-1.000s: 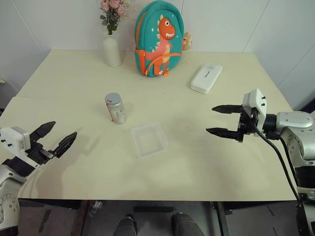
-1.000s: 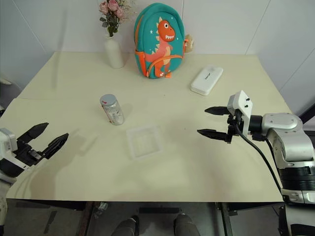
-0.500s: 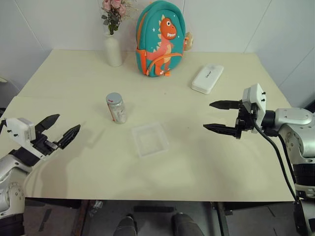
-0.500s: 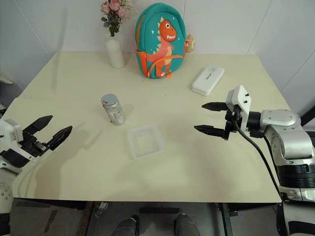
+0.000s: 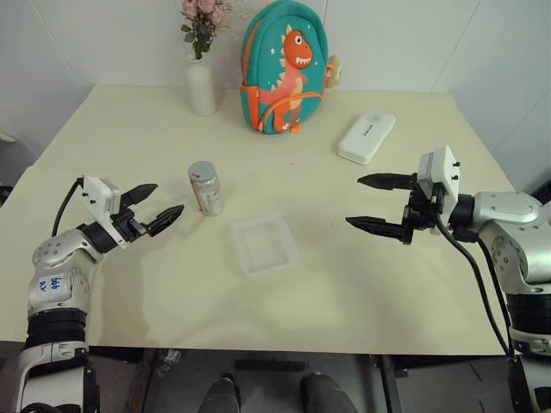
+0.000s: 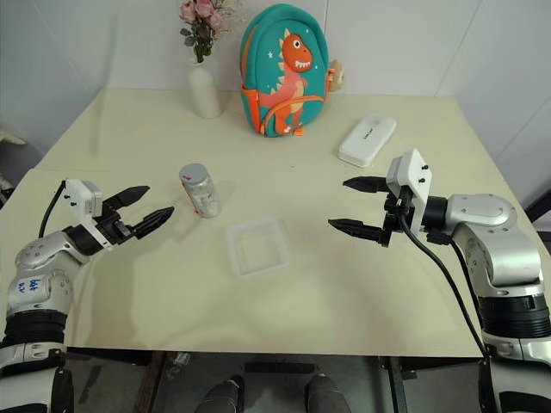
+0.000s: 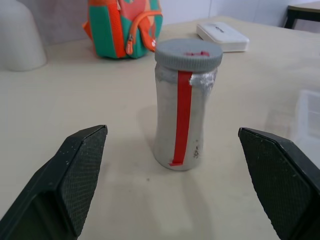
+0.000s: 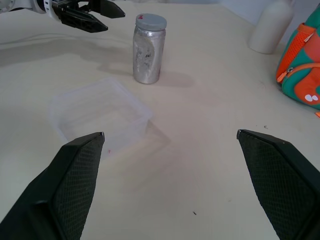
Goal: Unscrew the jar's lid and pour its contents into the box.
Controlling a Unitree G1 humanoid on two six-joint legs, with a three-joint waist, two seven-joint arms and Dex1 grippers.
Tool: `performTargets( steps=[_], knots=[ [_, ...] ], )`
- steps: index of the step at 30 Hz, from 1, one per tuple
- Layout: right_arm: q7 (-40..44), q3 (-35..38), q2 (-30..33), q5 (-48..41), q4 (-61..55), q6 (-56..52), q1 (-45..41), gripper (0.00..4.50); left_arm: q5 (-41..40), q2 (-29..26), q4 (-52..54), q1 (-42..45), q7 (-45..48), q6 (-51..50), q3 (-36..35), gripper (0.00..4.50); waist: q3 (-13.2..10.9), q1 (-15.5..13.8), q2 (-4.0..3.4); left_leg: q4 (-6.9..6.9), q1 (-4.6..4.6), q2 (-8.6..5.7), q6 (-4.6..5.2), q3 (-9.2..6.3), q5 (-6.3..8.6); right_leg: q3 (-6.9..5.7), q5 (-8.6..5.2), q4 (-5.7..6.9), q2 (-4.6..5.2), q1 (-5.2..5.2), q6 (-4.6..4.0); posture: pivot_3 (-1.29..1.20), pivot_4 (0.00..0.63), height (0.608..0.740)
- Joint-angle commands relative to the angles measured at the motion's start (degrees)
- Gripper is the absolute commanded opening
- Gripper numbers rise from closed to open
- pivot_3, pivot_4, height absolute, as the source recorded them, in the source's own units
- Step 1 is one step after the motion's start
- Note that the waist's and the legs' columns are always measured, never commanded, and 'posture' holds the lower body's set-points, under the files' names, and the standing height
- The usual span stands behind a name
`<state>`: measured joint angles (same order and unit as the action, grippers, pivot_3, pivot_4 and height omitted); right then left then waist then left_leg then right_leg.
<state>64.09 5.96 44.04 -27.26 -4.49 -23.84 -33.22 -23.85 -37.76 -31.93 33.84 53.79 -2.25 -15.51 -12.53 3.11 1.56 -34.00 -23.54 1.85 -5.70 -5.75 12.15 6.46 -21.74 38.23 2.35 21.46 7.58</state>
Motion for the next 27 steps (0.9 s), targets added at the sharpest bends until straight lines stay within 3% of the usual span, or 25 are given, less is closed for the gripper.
performTargets(
  steps=[1,16,27],
  knots=[
    [-2.0,2.8,0.4,-2.0,-4.4,-0.6,1.0,4.47,2.2,0.2,-6.4,4.8,2.8,3.3,1.4,4.5,0.0,-0.2,0.0,-0.05,0.01,-0.01,0.0,0.01,0.0,0.01,0.0,0.04,0.02,-0.01,0.0,0.0,0.15,0.74],
    [-6.4,3.5,0.3,-3.1,-8.6,-1.6,4.3,4.47,9.8,4.5,-29.1,21.1,4.5,12.9,5.0,4.5,0.0,0.0,0.01,-0.2,-0.04,-0.05,0.01,0.0,-0.02,0.02,0.02,0.2,0.01,0.01,0.04,0.0,0.15,0.74],
    [-7.0,2.8,0.2,-2.6,-8.2,-1.1,3.9,4.47,15.1,6.7,-37.1,27.0,1.2,15.7,6.4,4.5,0.0,0.0,0.0,-0.25,-0.07,-0.06,0.02,0.0,-0.02,0.02,0.03,0.24,0.01,0.02,0.06,0.0,0.15,0.74]
  ],
)
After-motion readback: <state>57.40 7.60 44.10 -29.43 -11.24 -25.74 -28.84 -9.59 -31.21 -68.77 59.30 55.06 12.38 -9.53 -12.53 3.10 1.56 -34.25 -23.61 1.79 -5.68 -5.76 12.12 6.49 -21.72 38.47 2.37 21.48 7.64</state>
